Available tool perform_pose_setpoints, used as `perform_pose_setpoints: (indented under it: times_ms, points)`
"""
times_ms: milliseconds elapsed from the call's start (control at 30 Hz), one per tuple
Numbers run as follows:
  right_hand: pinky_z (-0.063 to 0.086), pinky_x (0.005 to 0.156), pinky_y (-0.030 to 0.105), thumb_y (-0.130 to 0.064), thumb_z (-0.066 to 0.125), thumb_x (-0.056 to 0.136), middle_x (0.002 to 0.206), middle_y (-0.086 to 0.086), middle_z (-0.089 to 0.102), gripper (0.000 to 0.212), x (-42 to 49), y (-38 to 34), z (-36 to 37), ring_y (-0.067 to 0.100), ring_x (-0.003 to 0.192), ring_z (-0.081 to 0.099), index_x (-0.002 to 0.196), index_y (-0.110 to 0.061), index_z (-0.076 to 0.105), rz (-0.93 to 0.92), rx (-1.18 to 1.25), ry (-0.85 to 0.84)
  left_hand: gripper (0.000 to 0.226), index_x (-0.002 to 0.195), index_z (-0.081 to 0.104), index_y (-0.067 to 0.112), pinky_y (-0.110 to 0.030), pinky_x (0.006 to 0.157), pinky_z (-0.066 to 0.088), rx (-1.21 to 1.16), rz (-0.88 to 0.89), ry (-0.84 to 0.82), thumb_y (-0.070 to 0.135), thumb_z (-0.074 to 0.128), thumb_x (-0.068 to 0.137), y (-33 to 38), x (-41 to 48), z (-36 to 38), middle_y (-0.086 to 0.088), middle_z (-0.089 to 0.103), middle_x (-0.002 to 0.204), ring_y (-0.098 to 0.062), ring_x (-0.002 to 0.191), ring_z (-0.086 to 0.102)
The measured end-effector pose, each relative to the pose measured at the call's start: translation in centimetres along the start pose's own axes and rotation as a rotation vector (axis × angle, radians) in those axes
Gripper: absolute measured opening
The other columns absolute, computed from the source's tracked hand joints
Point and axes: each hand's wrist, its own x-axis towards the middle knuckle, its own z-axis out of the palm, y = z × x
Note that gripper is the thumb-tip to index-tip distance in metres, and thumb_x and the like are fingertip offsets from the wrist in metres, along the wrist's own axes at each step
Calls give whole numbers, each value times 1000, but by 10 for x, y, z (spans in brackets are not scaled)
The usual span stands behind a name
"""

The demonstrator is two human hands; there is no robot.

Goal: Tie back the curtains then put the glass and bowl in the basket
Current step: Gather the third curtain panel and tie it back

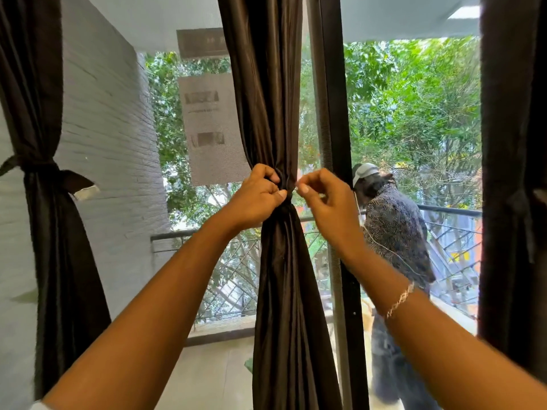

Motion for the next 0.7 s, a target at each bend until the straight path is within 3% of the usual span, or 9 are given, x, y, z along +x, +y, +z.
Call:
perform_pose_setpoints:
  times_ms: [200, 367, 533, 700]
  points:
    - [45, 71, 23, -23, 76, 75, 94, 3, 54, 30, -40, 13, 24, 15, 84, 53, 94, -8, 58, 60, -136, 37, 44, 51, 40, 12, -38, 91, 32, 35, -22, 38, 11, 49, 94, -1, 10, 8, -1, 32, 106, -18, 94, 39]
    - [46, 67, 34, -20, 65, 84, 87, 3, 50, 16, -31, 11, 28, 22, 79, 55, 87, -6, 59, 28, -230, 52, 45, 50, 41, 14, -38, 97, 32, 46, -14, 48, 11, 48, 94, -1, 9, 10, -1, 32, 107, -18, 93, 40]
    - [34, 59, 18, -19, 57, 83, 71, -4, 48, 14, -32, 4, 23, 7, 63, 46, 71, -14, 52, 77, 12, 50, 45, 50, 40, 12, -33, 82, 32, 66, -12, 49, 11, 47, 94, -5, 8, 7, -1, 31, 106, -18, 87, 40]
    - [41, 62, 19, -22, 72, 78, 90, 1, 56, 32, -31, -1, 25, 10, 76, 52, 96, -16, 46, 95, -62, 30, 42, 53, 43, 12, -40, 88, 36, 126, 0, 23, 13, 46, 95, -2, 10, 10, 0, 30, 108, -19, 90, 42]
